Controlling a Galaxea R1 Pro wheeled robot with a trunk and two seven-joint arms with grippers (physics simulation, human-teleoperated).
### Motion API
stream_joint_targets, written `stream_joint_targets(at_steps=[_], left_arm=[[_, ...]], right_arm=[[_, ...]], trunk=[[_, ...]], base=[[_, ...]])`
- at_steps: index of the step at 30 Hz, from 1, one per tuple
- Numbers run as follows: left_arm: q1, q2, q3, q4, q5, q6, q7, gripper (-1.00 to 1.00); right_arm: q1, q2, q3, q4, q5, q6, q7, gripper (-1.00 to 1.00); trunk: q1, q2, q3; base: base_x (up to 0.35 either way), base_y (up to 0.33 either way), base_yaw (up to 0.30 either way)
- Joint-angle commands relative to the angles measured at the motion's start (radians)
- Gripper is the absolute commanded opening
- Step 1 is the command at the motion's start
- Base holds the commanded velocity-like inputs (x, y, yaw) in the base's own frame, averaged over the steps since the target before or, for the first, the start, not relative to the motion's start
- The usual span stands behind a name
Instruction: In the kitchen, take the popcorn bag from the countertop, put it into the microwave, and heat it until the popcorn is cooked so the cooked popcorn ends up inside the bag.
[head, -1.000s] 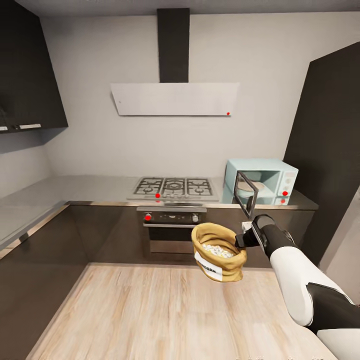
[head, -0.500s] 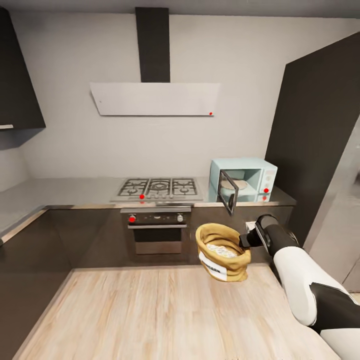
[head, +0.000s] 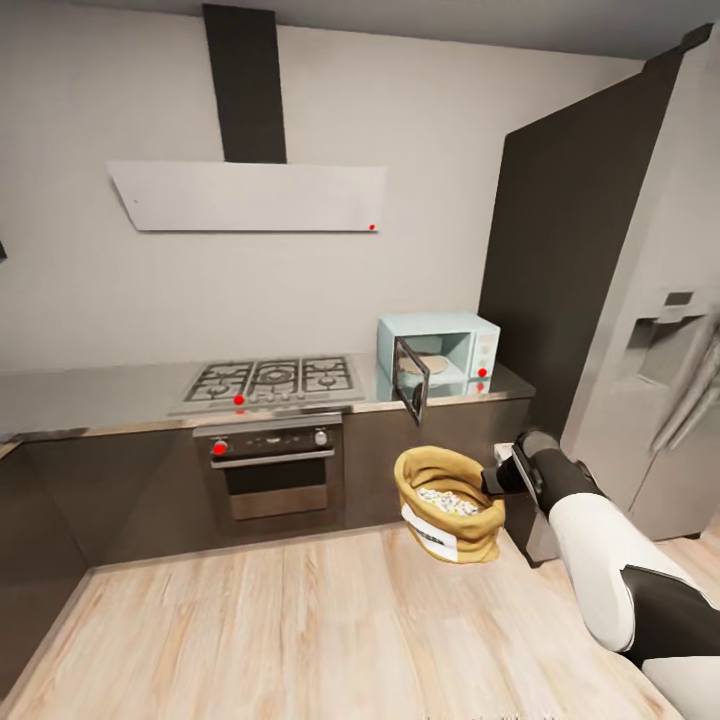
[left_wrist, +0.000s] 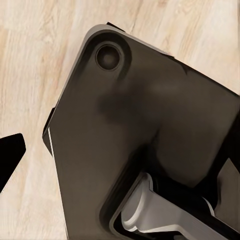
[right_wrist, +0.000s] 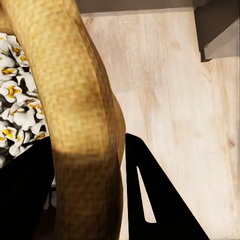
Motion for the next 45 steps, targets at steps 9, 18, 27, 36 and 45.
stream_joint_targets(at_steps=[9, 18, 27, 36, 45], left_arm=[[0.000, 0.000, 0.009, -0.001, 0.000, -0.002, 0.001, 1.00], [0.000, -0.002, 0.008, -0.001, 0.001, -0.002, 0.001, 1.00], [0.000, -0.002, -0.002, 0.001, -0.005, 0.029, 0.001, 1.00], [0.000, -0.002, 0.000, 0.000, -0.007, 0.039, 0.001, 1.00], [0.000, -0.003, 0.004, -0.001, -0.007, 0.034, 0.002, 1.00]], right_arm=[[-0.001, 0.000, -0.007, -0.001, 0.010, 0.000, 0.003, -1.00], [-0.001, -0.023, -0.009, -0.008, 0.006, 0.004, -0.010, -1.00], [-0.001, -0.024, -0.010, -0.010, 0.005, -0.007, -0.013, -1.00], [-0.001, -0.023, -0.009, -0.010, 0.005, -0.005, -0.014, -1.00], [-0.001, -0.023, -0.009, -0.033, 0.006, -0.003, -0.010, -1.00]], trunk=[[0.000, -0.001, -0.001], [0.000, -0.001, -0.001], [0.000, -0.001, -0.001], [0.000, -0.001, -0.001], [0.000, -0.001, -0.001]], base=[[0.000, 0.000, -0.289], [0.000, 0.000, -0.227], [0.152, -0.074, -0.005], [0.303, -0.150, 0.000], [0.304, -0.151, 0.000]])
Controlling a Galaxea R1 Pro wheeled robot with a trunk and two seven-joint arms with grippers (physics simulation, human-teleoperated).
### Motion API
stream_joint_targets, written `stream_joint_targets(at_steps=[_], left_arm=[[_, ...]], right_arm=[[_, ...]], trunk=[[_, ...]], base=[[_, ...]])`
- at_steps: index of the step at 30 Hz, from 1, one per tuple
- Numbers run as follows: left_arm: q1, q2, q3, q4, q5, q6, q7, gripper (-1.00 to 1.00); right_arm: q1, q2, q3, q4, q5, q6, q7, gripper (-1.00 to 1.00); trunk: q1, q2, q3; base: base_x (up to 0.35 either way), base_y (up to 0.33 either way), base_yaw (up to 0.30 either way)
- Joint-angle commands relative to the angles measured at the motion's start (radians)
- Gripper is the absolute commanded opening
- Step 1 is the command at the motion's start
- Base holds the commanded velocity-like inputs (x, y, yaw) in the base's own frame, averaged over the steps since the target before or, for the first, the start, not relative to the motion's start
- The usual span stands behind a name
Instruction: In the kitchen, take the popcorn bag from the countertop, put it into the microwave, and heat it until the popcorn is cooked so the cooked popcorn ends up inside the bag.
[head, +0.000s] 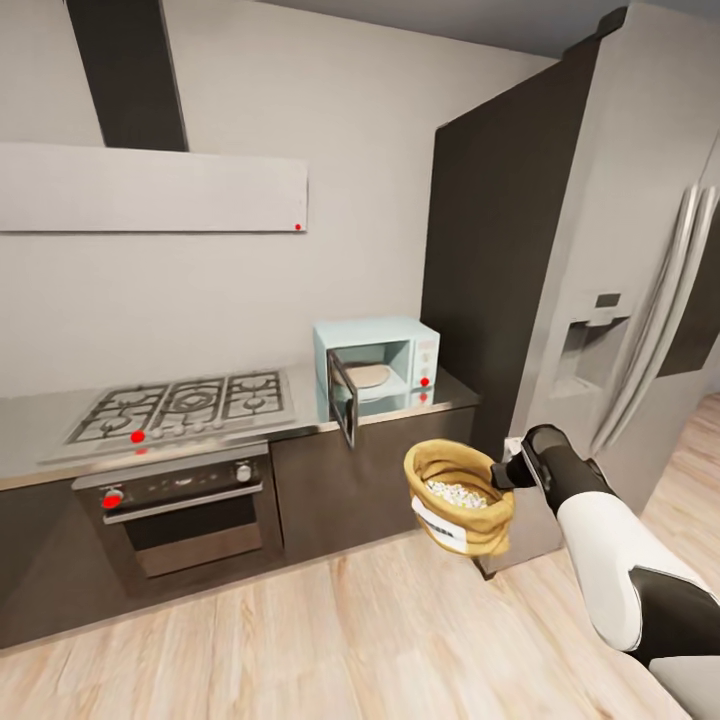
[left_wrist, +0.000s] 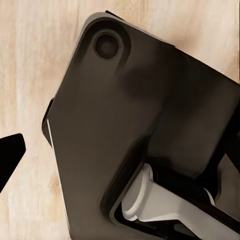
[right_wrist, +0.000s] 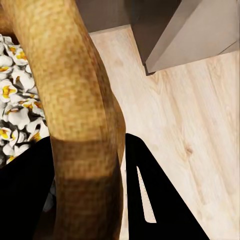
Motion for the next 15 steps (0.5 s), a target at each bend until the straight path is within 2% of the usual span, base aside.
stream_joint_targets(at_steps=[1, 11, 15], left_arm=[[0.000, -0.001, 0.008, -0.001, -0.001, -0.002, 0.000, 1.00], [0.000, -0.001, 0.013, -0.001, 0.003, -0.004, 0.000, 1.00], [0.000, -0.001, 0.013, -0.002, 0.003, -0.005, 0.000, 1.00]], right_arm=[[0.000, 0.000, -0.004, -0.002, 0.010, 0.006, 0.008, -1.00], [0.000, 0.000, -0.003, -0.004, 0.012, 0.011, 0.011, -1.00], [0.000, 0.002, -0.002, -0.004, 0.006, 0.012, 0.013, -1.00]], trunk=[[0.001, -0.001, -0.001], [0.001, -0.001, -0.001], [0.001, -0.001, -0.002]], base=[[0.304, -0.151, 0.000], [0.299, -0.150, 0.002], [0.099, -0.056, 0.180]])
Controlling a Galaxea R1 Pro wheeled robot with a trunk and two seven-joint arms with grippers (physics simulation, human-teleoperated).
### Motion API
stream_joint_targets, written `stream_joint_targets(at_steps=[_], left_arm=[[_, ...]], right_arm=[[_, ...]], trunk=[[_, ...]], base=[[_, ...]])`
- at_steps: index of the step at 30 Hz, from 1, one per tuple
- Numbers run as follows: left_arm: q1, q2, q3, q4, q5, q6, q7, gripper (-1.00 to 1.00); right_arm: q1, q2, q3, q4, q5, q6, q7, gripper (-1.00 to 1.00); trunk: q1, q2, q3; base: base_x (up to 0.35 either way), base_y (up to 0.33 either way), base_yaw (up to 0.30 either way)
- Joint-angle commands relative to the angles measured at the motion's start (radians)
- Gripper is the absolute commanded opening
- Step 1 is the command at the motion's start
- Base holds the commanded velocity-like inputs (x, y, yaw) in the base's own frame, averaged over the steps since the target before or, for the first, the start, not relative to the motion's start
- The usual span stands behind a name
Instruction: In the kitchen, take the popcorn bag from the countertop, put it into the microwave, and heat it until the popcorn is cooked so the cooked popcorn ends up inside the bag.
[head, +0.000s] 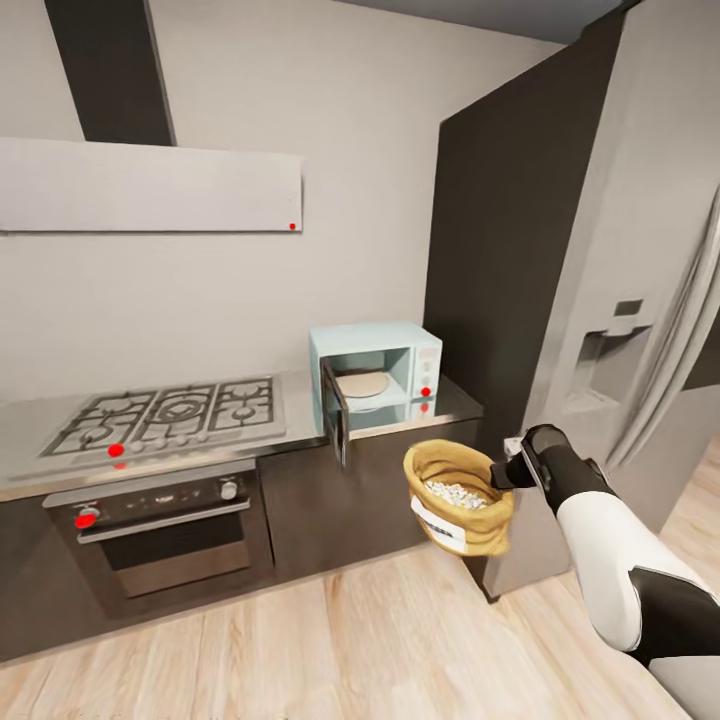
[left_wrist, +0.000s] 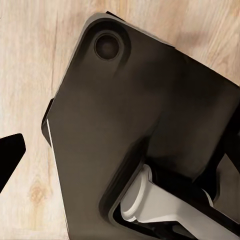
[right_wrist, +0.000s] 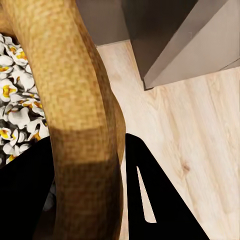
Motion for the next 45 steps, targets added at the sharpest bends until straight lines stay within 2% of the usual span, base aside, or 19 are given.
stream_joint_targets(at_steps=[1, 4, 7, 13, 19, 25, 29, 33, 36, 45], left_arm=[[0.000, 0.000, 0.008, -0.002, -0.001, -0.001, 0.000, 1.00], [0.000, 0.000, 0.008, -0.002, -0.001, -0.001, 0.000, 1.00], [0.000, 0.000, 0.008, -0.002, -0.001, -0.001, 0.000, 1.00], [0.000, 0.000, 0.008, -0.002, -0.001, -0.001, 0.000, 1.00], [0.000, 0.000, 0.008, -0.002, -0.001, -0.001, 0.000, 1.00], [0.000, 0.000, 0.008, -0.002, -0.001, -0.001, 0.000, 1.00], [0.000, 0.000, 0.008, -0.002, -0.001, -0.001, 0.000, 1.00], [0.000, 0.000, 0.008, -0.002, 0.000, -0.001, 0.000, 1.00], [0.000, 0.001, 0.008, -0.002, 0.000, -0.001, 0.000, 1.00], [0.000, 0.001, 0.007, -0.002, 0.000, -0.001, 0.000, 1.00]], right_arm=[[0.000, 0.000, -0.005, -0.001, 0.009, 0.003, 0.009, -1.00], [0.000, 0.001, -0.005, -0.001, 0.009, 0.007, 0.010, -1.00], [0.000, 0.002, -0.005, -0.001, 0.008, 0.049, 0.011, -1.00], [0.000, 0.007, -0.007, -0.001, 0.007, 0.060, 0.011, -1.00], [0.000, 0.007, -0.010, -0.003, 0.001, 0.060, 0.027, -1.00], [0.000, 0.001, -0.013, -0.092, -0.002, 0.063, 0.053, -1.00], [0.000, -0.001, -0.034, -0.099, -0.002, 0.075, 0.054, -1.00], [0.000, 0.000, -0.039, -0.110, -0.002, 0.090, 0.054, -1.00], [0.000, 0.001, -0.038, -0.112, -0.001, 0.118, 0.054, -1.00], [0.000, 0.015, -0.038, -0.157, -0.002, 0.118, 0.051, -1.00]], trunk=[[0.000, -0.001, -0.001], [0.000, -0.001, -0.002], [0.000, -0.001, -0.004], [0.000, -0.001, -0.006], [0.000, -0.001, -0.006], [0.000, -0.001, -0.006], [0.000, -0.001, -0.006], [0.000, -0.001, -0.006], [0.000, -0.001, -0.006], [0.000, -0.001, -0.006]], base=[[0.015, -0.008, 0.251], [0.005, -0.003, 0.259], [0.001, 0.000, 0.262], [0.000, 0.000, 0.229], [0.000, 0.000, 0.023], [0.000, 0.000, 0.000], [0.000, 0.000, 0.000], [0.000, 0.000, 0.000], [0.000, 0.000, 0.000], [0.000, 0.000, 0.000]])
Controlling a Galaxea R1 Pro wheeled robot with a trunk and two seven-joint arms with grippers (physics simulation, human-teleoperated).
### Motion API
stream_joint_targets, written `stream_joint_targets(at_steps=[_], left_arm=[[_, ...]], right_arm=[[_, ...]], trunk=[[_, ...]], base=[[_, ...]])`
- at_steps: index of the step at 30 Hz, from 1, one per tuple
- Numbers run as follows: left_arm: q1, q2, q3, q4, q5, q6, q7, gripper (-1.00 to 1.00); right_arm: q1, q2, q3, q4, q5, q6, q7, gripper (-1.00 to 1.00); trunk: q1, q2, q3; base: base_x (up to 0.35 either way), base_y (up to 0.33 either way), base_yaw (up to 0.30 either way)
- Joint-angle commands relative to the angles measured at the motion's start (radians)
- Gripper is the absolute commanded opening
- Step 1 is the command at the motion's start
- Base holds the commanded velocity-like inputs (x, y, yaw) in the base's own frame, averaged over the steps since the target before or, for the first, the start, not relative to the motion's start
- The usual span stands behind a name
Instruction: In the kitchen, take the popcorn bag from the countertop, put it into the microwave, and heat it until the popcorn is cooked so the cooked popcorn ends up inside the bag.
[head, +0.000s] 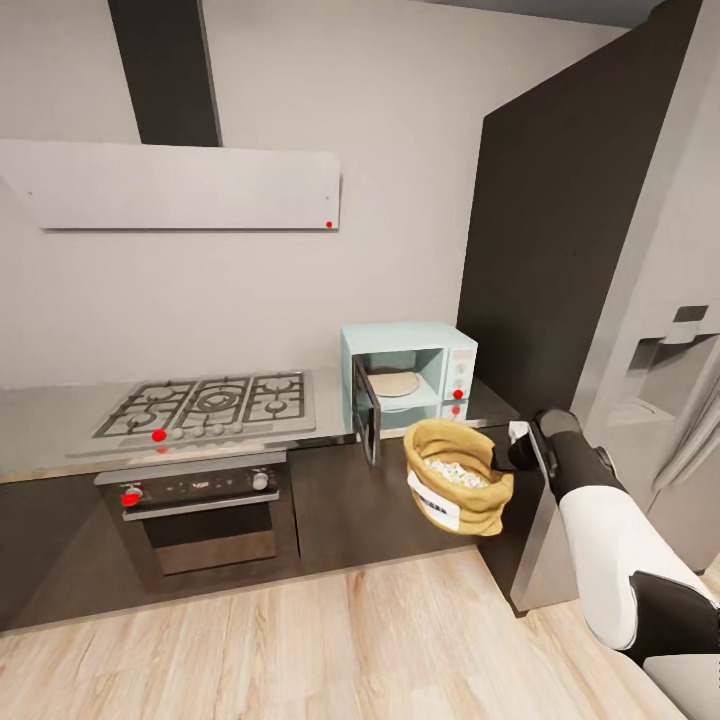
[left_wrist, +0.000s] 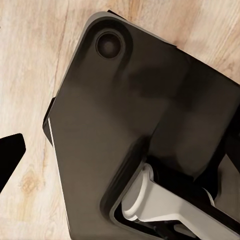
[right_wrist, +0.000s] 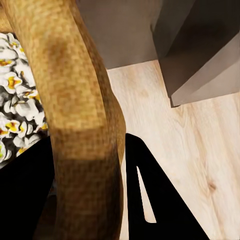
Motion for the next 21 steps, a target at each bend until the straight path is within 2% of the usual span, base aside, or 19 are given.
stream_joint_targets(at_steps=[1, 6, 17, 21], left_arm=[[0.000, -0.001, 0.008, -0.002, -0.001, -0.001, 0.000, 1.00], [0.000, -0.001, 0.006, -0.003, 0.002, 0.000, 0.000, 1.00], [0.000, 0.000, 0.004, -0.001, 0.000, 0.002, 0.000, 1.00], [0.000, 0.001, 0.004, -0.001, 0.000, 0.002, 0.000, 1.00]], right_arm=[[-0.001, 0.002, -0.003, -0.004, 0.010, 0.002, 0.010, -1.00], [-0.001, 0.004, -0.003, -0.007, 0.011, 0.002, 0.009, -1.00], [-0.001, -0.008, -0.003, -0.008, 0.013, 0.002, 0.008, -1.00], [-0.001, 0.002, -0.003, -0.040, 0.013, 0.002, 0.009, -1.00]], trunk=[[0.001, -0.001, -0.001], [0.001, -0.001, -0.001], [0.001, -0.001, -0.001], [0.001, -0.001, -0.001]], base=[[0.000, 0.000, 0.000], [0.076, 0.000, 0.000], [0.316, 0.000, 0.000], [0.322, 0.000, 0.000]])
